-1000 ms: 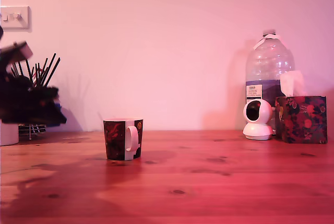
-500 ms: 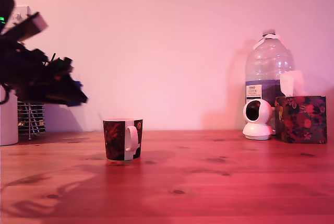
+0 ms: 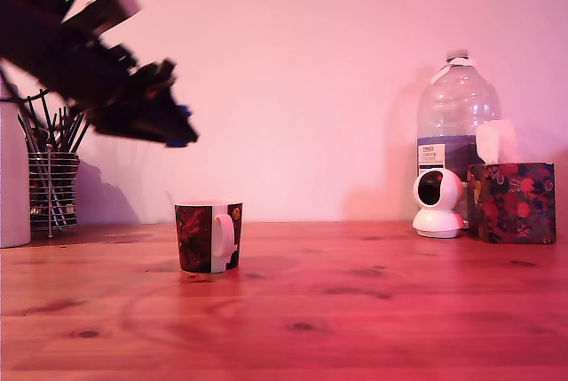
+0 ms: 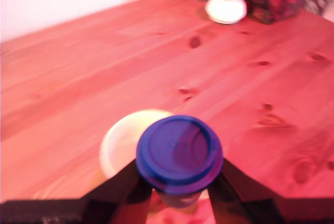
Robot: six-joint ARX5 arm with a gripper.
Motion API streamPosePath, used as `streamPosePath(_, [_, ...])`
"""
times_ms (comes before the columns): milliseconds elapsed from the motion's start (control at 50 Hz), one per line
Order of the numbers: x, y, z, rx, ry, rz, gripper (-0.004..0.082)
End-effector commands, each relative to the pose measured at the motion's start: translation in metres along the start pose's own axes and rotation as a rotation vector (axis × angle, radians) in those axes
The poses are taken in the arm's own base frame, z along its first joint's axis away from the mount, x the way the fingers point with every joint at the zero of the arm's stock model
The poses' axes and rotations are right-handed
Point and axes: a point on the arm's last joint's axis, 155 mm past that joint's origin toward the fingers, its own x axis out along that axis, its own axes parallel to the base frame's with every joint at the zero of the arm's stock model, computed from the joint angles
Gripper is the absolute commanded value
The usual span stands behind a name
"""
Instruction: Pick up the coffee capsules from the table one by one and drop them inside the nearest coffee cup
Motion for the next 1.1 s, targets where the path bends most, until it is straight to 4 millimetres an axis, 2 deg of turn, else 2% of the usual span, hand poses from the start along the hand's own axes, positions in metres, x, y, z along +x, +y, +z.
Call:
streamPosePath(0, [0.01,0.001,-0.001,0.007,0.018,0.0,0.0235])
streamPosePath(220, [0.025,0.006,0.006,0.015,0.048,0.025,0.0235])
streamPosePath(580, [0.047,0.021,0.003,0.029,0.14,0.058,0.0235])
streamPosePath(1080, [0.068,0.03,-0.027,0.003,0.265,0.066,0.0235])
